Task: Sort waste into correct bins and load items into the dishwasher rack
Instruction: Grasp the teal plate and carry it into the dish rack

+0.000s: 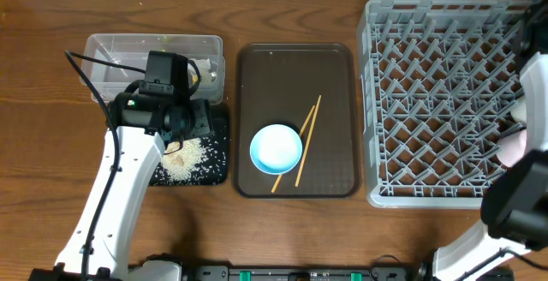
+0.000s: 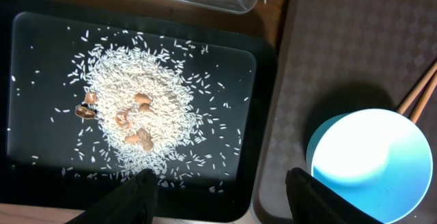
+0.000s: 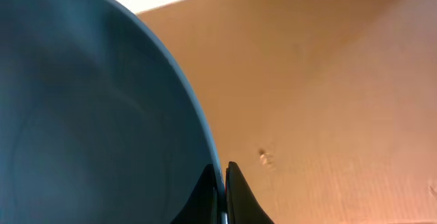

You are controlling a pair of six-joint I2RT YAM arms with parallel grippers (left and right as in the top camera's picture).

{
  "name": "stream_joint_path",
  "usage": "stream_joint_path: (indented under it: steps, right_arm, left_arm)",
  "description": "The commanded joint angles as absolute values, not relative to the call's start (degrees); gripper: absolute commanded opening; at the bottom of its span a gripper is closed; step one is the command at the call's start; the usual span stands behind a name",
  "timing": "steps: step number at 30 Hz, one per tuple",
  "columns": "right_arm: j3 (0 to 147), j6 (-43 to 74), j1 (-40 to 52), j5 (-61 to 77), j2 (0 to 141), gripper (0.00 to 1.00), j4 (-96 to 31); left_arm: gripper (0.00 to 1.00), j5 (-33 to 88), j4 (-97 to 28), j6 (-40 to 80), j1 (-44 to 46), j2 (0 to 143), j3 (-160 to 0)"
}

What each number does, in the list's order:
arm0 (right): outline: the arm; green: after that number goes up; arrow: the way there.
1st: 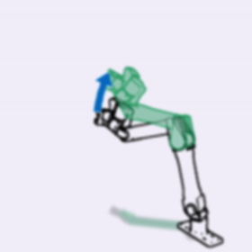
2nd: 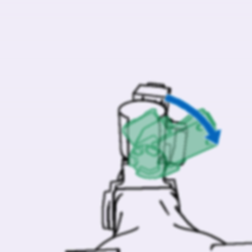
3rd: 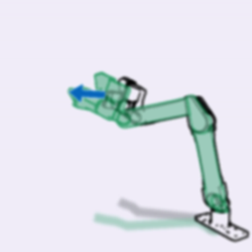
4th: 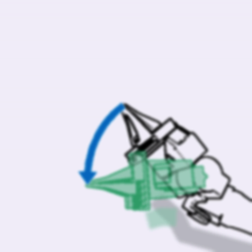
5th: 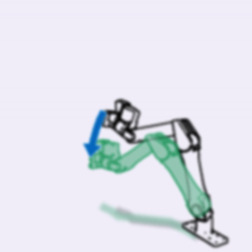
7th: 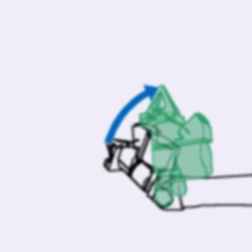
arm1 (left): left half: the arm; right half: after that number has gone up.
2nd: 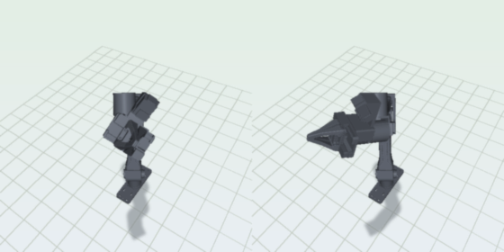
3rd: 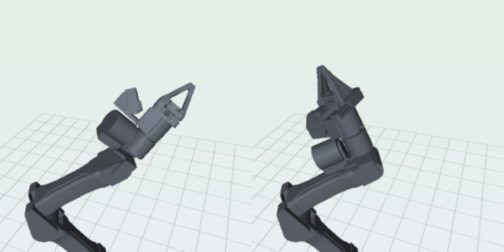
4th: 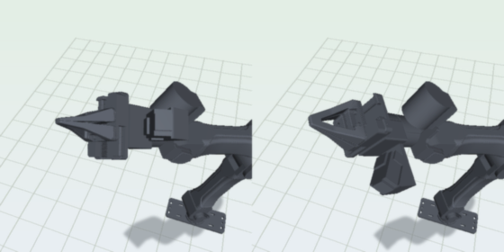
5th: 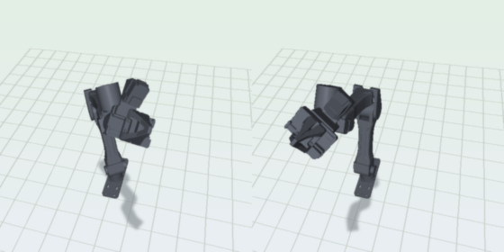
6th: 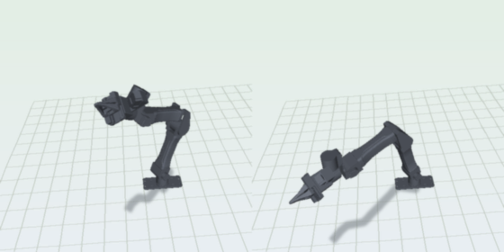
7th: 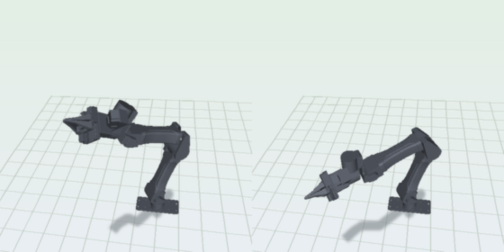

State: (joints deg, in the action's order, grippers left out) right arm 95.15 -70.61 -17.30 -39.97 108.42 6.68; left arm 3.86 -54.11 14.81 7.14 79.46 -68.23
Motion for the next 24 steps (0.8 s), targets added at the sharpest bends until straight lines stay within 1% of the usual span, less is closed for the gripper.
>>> stream_joint_path:
  steps: [1,6,10,18,21,24]
  right_arm:
    - [95.57,-74.74,-17.58,-44.21,110.13,0.01,7.20]
    - [95.55,-69.97,-17.28,-48.53,113.91,0.01,5.69]
    - [95.55,-63.29,-16.03,-47.79,114.96,0.01,-0.03]
    - [95.50,-55.13,-13.56,-47.40,115.44,0.01,-6.31]
    - [95.50,-50.24,-12.29,-47.81,115.44,0.01,-9.54]
    - [95.50,-44.47,-10.92,-47.77,115.44,0.06,-14.15]
  left_arm:
    - [0.64,2.96,-54.37,15.09,6.92,79.72,-68.49]
    - [0.64,2.96,-54.37,15.09,6.92,79.72,-68.49]
    - [0.64,2.96,-54.28,15.09,6.92,79.72,-68.49]
    - [0.64,2.96,-54.15,15.09,6.92,79.72,-68.49]
    - [0.63,2.96,-54.15,15.09,6.92,79.72,-68.49]
    - [0.64,2.96,-54.15,15.09,6.92,79.72,-68.49]
